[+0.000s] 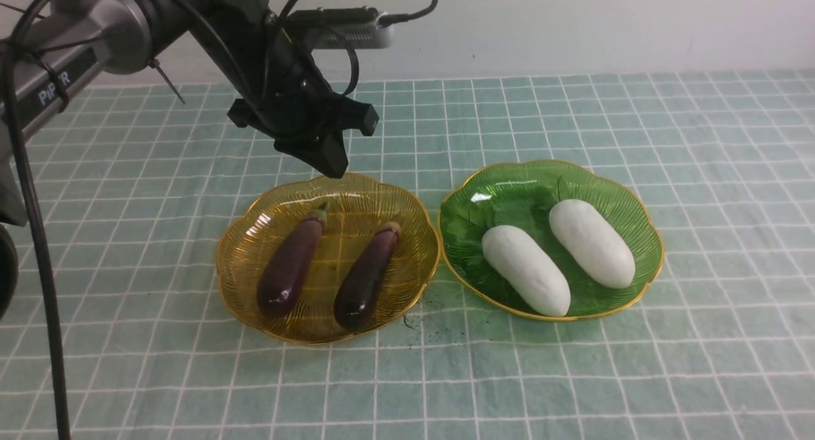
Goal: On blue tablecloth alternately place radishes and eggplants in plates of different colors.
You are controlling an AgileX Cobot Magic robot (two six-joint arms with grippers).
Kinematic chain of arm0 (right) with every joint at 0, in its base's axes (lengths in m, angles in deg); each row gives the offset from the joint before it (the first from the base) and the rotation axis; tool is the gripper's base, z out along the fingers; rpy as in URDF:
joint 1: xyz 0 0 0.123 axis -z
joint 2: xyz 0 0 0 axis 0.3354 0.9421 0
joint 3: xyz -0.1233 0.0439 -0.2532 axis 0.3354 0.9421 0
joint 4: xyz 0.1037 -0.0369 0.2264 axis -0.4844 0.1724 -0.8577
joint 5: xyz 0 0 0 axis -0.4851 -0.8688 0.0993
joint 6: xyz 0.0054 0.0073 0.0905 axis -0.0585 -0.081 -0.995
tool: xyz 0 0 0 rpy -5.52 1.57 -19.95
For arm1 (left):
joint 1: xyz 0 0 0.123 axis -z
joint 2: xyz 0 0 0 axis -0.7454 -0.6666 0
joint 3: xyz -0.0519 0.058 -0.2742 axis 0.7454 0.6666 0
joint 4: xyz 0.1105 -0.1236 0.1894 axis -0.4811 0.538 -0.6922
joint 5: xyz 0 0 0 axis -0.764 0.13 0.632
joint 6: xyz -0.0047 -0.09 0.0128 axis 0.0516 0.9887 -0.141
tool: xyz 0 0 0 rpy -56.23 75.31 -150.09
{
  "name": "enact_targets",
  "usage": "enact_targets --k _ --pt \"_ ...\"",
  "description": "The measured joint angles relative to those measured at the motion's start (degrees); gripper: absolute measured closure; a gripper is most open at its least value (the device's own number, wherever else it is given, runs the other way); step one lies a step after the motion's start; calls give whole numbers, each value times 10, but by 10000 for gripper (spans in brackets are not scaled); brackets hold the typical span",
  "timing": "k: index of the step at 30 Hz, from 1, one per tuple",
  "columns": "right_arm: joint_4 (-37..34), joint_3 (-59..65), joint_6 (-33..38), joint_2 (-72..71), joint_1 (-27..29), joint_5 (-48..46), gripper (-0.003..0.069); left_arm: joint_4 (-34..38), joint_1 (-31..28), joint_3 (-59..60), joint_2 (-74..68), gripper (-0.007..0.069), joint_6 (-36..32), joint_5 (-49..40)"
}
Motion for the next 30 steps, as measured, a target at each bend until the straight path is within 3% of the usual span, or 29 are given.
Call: enact_targets --k 9,15,30 --pt "0 1 0 0 69 2 639 32 0 1 61 632 0 0" --pt "0 1 0 0 76 2 639 33 0 50 130 632 -1 0" --pt "0 1 0 0 76 2 639 -67 0 404 501 632 -1 -4"
